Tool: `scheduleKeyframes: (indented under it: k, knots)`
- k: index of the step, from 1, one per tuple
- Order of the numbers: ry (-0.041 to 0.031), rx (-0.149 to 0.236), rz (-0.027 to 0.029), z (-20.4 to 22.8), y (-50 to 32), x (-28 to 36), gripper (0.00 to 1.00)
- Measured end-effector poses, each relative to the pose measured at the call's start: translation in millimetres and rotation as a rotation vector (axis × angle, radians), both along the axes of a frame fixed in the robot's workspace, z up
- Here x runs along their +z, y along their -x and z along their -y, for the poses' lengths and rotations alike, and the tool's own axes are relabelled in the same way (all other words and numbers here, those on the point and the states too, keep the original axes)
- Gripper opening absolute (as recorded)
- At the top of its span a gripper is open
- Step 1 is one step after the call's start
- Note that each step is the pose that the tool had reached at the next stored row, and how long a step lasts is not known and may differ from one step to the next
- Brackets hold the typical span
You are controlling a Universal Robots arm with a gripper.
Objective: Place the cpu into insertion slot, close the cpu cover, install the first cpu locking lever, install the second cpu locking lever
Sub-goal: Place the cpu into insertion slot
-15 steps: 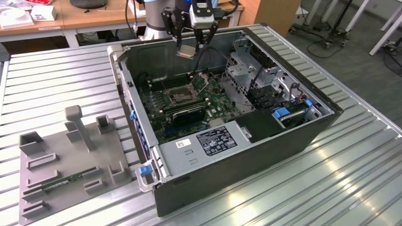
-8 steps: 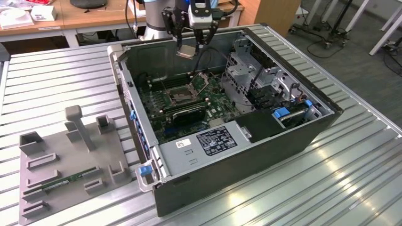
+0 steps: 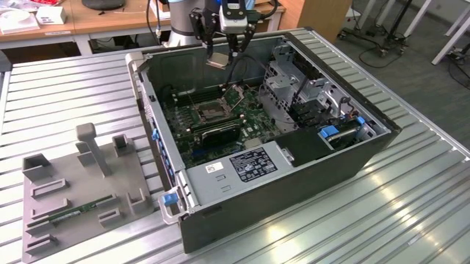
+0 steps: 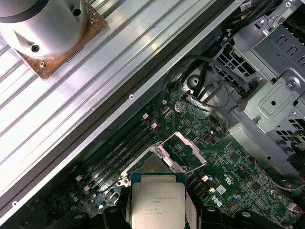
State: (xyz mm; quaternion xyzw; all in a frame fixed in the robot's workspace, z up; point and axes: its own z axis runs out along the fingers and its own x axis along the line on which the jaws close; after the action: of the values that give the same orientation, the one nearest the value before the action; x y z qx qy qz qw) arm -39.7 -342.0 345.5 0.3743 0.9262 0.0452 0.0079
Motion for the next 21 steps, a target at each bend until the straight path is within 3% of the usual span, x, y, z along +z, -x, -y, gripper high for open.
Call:
scheduleKeyframes:
  k: [9,16,21]
  knots:
    - [0.0,-0.003,0.0,0.0,0.0,0.0,0.54]
    - [-0.0001,-0.048,-0.0001,0.0,0.0,-0.1,0.54]
    - [0.0,-0.05,0.0,0.0,0.0,-0.2,0.54]
